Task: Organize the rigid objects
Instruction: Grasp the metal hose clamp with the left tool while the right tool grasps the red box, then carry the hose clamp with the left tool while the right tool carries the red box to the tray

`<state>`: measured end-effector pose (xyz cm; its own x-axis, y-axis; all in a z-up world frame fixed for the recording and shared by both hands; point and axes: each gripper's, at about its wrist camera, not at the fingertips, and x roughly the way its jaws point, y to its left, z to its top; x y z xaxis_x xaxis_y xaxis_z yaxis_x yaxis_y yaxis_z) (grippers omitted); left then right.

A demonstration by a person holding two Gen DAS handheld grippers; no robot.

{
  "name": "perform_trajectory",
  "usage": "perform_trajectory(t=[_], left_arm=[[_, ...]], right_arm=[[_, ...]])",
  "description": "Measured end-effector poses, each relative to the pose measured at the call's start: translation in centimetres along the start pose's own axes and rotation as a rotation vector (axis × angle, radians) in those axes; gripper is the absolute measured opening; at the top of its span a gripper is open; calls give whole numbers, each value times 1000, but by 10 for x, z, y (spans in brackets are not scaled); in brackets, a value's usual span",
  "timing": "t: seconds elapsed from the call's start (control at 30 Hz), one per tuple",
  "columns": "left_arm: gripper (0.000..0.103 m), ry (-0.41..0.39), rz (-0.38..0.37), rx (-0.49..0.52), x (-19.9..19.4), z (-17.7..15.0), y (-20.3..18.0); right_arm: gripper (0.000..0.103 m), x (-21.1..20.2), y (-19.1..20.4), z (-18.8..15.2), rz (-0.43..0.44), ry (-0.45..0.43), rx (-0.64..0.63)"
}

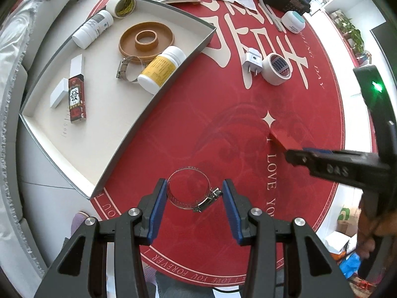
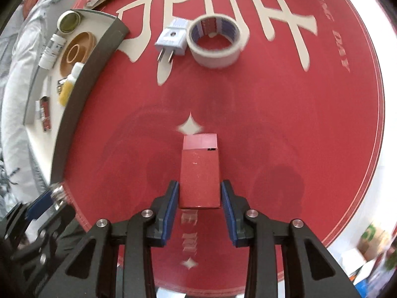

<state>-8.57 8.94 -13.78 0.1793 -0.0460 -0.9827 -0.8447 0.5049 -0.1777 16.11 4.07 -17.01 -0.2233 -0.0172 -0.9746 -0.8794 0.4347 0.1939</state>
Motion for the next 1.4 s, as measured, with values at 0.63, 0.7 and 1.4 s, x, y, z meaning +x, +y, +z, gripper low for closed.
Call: perform_trajectory(t=[0.63, 0.7, 1.4], left_arm=[[48, 19, -4, 16, 0, -2, 3], [48, 23, -5, 12, 0, -1, 4], [48, -47, 46, -88, -31, 4, 49]], right_arm=[[50, 53, 15, -3, -28, 68, -7], [56, 57, 18, 0, -39, 72, -11], [36, -12, 82, -1, 84, -67, -84]])
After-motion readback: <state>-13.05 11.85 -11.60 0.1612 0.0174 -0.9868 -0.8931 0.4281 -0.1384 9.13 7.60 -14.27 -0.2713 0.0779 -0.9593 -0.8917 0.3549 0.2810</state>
